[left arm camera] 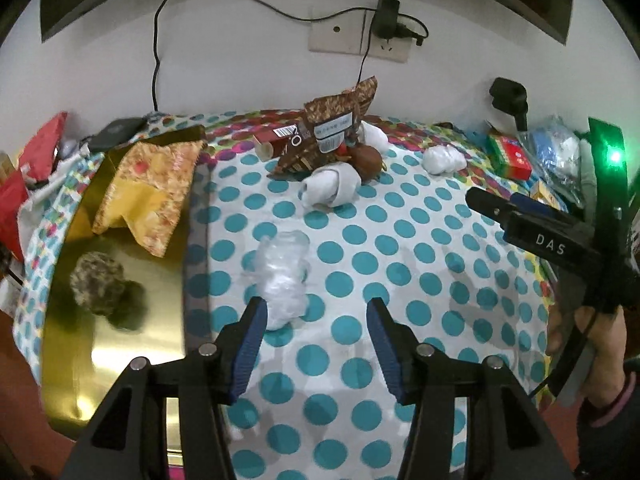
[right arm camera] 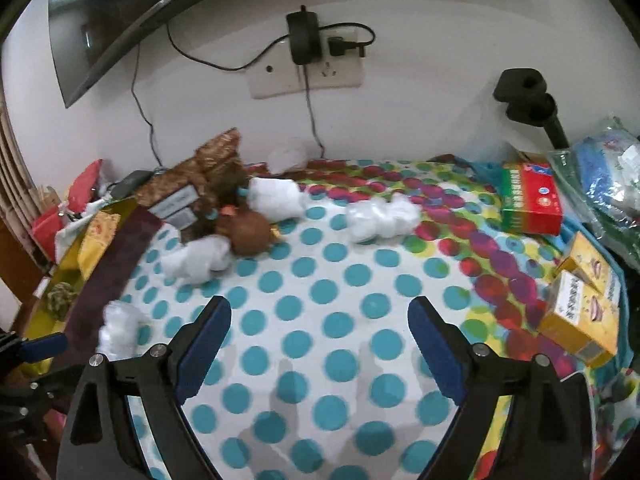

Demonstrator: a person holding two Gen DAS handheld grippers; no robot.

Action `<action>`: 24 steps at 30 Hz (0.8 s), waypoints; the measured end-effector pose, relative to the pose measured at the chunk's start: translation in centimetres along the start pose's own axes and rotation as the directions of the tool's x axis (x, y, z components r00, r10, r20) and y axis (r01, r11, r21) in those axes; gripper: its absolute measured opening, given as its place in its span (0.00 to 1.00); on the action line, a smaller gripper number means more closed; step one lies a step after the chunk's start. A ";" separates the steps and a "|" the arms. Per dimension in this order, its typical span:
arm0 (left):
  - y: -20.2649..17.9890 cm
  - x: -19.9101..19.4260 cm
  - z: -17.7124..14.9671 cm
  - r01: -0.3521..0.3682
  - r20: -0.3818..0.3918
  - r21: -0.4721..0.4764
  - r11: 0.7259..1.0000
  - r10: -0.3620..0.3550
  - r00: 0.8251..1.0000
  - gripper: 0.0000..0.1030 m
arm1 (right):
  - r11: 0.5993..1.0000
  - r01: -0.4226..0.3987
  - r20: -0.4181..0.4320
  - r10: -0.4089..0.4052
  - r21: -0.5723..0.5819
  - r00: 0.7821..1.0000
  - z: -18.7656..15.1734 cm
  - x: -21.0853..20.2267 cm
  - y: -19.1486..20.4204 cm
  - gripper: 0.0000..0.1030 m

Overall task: Organize objects
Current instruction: 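Move left gripper to a clear plastic bag while right approaches another plastic bundle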

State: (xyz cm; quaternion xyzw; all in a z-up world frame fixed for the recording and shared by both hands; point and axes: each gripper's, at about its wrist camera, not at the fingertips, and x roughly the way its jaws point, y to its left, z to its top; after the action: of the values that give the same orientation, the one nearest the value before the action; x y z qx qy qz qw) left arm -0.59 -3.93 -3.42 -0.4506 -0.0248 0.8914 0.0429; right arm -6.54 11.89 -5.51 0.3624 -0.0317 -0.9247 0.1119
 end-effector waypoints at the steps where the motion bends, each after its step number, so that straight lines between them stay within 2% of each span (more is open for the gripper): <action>1: 0.1 0.4 0.0 0.003 -0.008 -0.009 1.000 -0.003 1.000 0.52 | 1.000 0.005 0.000 -0.005 -0.001 1.000 0.2 0.8 1.0 0.86; 2: 0.1 1.0 0.1 0.004 -0.018 -0.021 1.000 -0.004 1.000 0.52 | 1.000 0.007 -0.004 -0.007 0.006 1.000 0.0 2.2 2.4 0.86; 3: 0.2 1.4 0.1 0.005 -0.022 -0.030 1.000 -0.006 1.000 0.52 | 0.977 0.166 0.017 -0.169 0.133 0.985 0.5 4.4 4.4 0.86; 4: 0.2 1.7 0.2 0.002 -0.024 -0.033 0.999 -0.003 1.000 0.52 | 0.975 0.165 0.014 -0.169 0.147 0.985 0.5 4.1 3.4 0.86; 6: 0.4 2.4 0.4 -0.018 -0.024 -0.043 0.999 0.017 1.000 0.52 | 0.973 0.164 0.010 -0.168 0.165 0.986 0.8 5.7 3.9 0.86; 10: 0.5 4.0 0.5 -0.039 -0.048 -0.049 0.998 0.037 0.998 0.52 | 0.968 0.176 0.001 -0.179 0.182 0.984 1.7 9.7 6.4 0.86; 14: 0.1 4.6 0.8 -0.076 -0.033 -0.019 0.997 0.076 0.997 0.52 | 0.971 0.171 -0.002 -0.174 0.167 0.985 2.5 12.2 7.9 0.86; 24: 0.2 5.6 1.4 -0.076 0.016 -0.018 0.997 0.076 0.997 0.52 | 0.965 0.229 -0.030 -0.227 0.128 0.973 3.8 16.0 8.0 0.88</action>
State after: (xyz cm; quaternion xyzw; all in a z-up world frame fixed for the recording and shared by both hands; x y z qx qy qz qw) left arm -5.05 -3.61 -7.06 -0.4443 -0.0156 0.8958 0.0050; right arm -19.05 0.30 -12.20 0.3773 -0.0493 -0.9246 -0.0190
